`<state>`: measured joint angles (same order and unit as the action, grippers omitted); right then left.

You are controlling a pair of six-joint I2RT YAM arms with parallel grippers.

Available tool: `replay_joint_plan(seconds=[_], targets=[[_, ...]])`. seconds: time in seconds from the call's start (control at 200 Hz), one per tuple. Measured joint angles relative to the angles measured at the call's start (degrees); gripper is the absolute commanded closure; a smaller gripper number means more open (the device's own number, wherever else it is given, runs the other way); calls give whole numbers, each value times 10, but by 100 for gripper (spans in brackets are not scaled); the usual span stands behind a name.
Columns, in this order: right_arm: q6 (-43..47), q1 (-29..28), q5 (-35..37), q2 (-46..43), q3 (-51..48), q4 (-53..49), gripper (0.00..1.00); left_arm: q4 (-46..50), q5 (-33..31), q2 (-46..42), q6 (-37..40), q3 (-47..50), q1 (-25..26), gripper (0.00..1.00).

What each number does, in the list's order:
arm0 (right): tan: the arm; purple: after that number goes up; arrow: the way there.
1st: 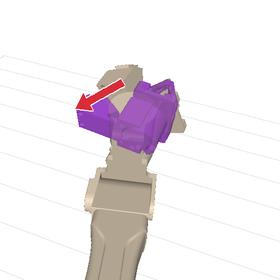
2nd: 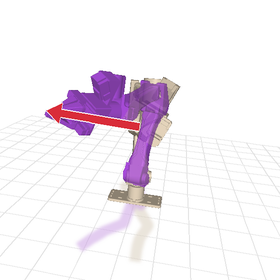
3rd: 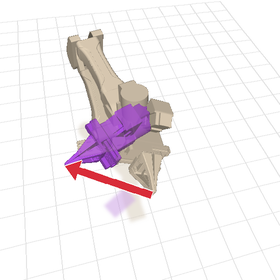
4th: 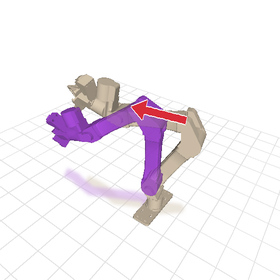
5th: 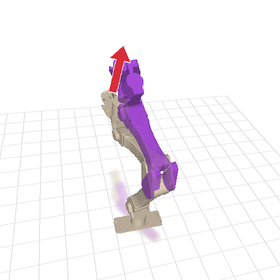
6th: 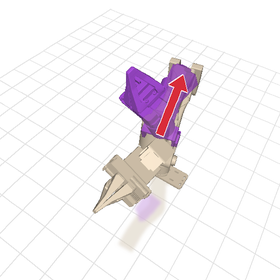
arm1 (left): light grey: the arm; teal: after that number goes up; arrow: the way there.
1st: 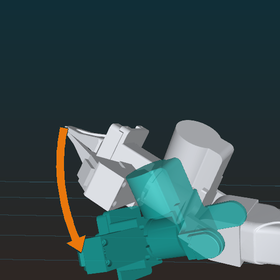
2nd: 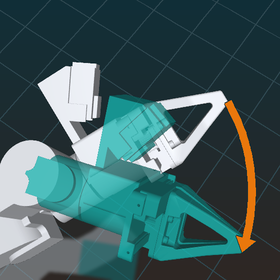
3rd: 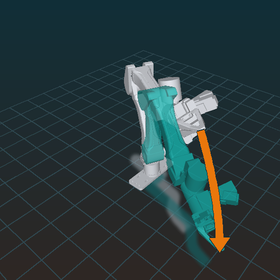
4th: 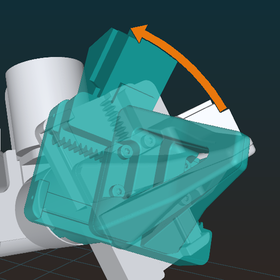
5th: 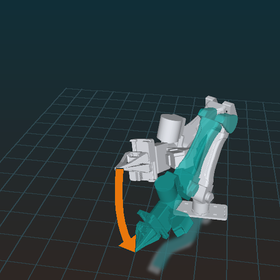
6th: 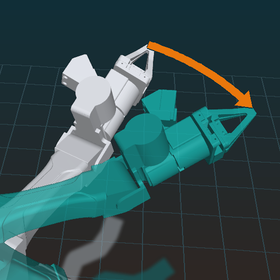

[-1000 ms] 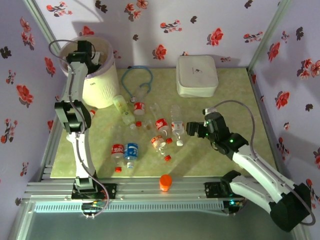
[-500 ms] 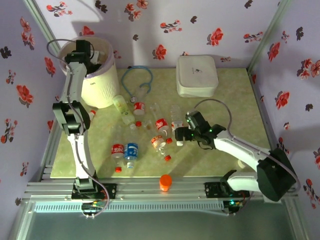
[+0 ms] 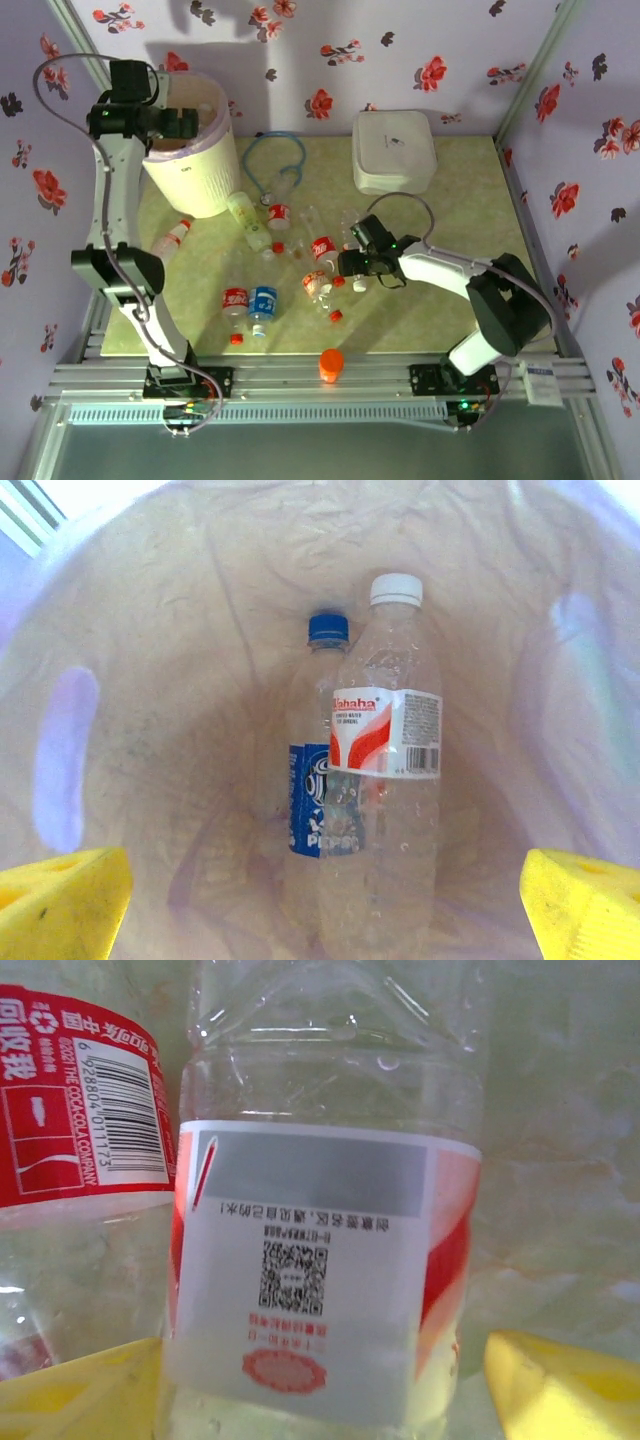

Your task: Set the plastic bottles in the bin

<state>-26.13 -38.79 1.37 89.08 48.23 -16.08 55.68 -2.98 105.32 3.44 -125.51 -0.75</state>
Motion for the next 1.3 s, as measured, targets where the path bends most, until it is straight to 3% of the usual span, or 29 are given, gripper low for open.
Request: replay_joint_plan(seconds=[0.21,0.325,0.395,0.55,0.68,0.86,1.3], targets=[[-5,3,4,0,2,-1,44,-30,0,-90,-8,90,4,0],[-1,12,10,-20,2,-12,46,-63,5,-156,-42,152,24,0],[3,22,13,-41,2,-20,46,-100,30,-207,-80,203,57,0],[22,37,13,-93,5,-29,49,-232,111,-279,-176,324,190,0],[48,39,-19,-158,-8,-2,52,-369,170,-267,-276,437,268,0],[56,39,-87,-251,-69,98,60,-496,215,-195,-384,530,330,0],[5,39,-151,-236,-127,309,65,-671,251,-128,-506,573,400,0]])
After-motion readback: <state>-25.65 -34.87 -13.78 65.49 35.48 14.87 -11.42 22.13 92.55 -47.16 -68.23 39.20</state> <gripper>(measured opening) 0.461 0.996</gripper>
